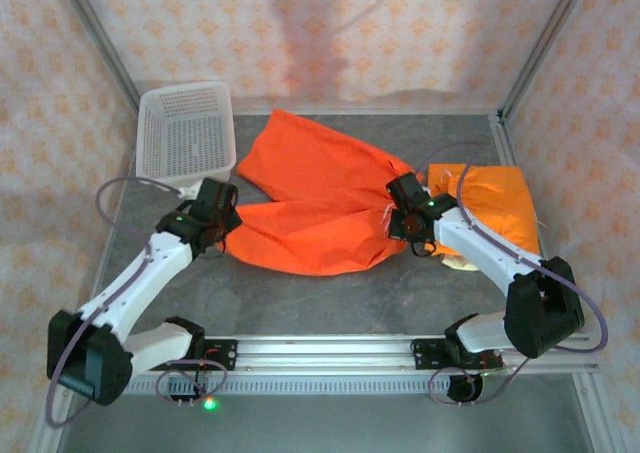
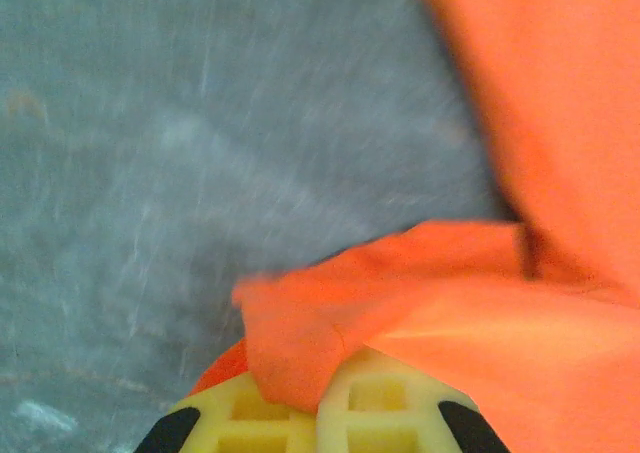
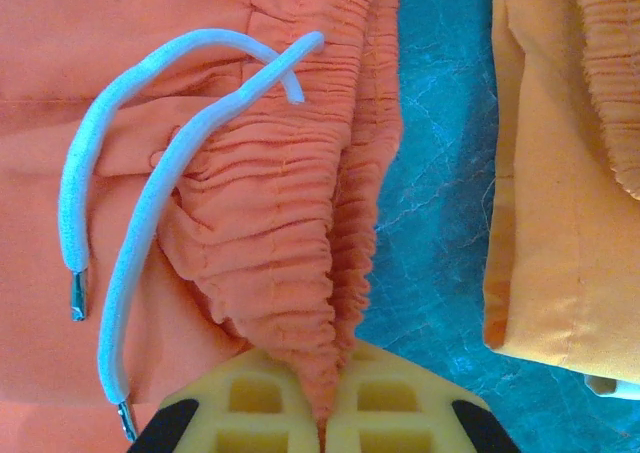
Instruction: Fold and stack the shorts
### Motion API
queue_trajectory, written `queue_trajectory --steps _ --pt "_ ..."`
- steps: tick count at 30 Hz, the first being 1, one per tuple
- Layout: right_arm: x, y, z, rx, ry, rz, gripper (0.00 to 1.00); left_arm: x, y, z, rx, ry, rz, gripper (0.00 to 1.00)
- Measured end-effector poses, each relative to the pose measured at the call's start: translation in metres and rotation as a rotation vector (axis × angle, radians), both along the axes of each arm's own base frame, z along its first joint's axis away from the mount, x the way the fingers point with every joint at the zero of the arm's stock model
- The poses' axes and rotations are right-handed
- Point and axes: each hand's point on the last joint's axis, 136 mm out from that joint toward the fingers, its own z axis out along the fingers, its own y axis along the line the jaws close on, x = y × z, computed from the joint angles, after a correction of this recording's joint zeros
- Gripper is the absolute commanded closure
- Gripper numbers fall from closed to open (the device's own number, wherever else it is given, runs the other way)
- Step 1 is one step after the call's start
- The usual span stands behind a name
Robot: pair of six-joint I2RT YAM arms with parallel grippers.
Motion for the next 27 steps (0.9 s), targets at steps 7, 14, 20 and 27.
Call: queue_trajectory --steps 7,14,20,27 --pt "0.000 -0.002 -0.001 -0.013 -0.004 -0.005 1.00 -0.010 0.022 0.052 0.109 -0.099 0.013 0.29" --pt "-0.001 -0.005 -0.005 -0.029 0.005 -0.009 1.00 -0.037 0.034 0.039 0.110 -0.083 0.055 0.00" --pt "-0.005 -0.007 -0.010 -0.033 0.018 -0.015 1.00 -0.061 0.027 -0.027 0.037 0.074 0.065 0.00" --pt "-0.005 -0.007 -0.011 -0.033 0.017 -0.015 1.00 -0.076 0.014 -0.083 -0.032 0.218 0.062 0.10"
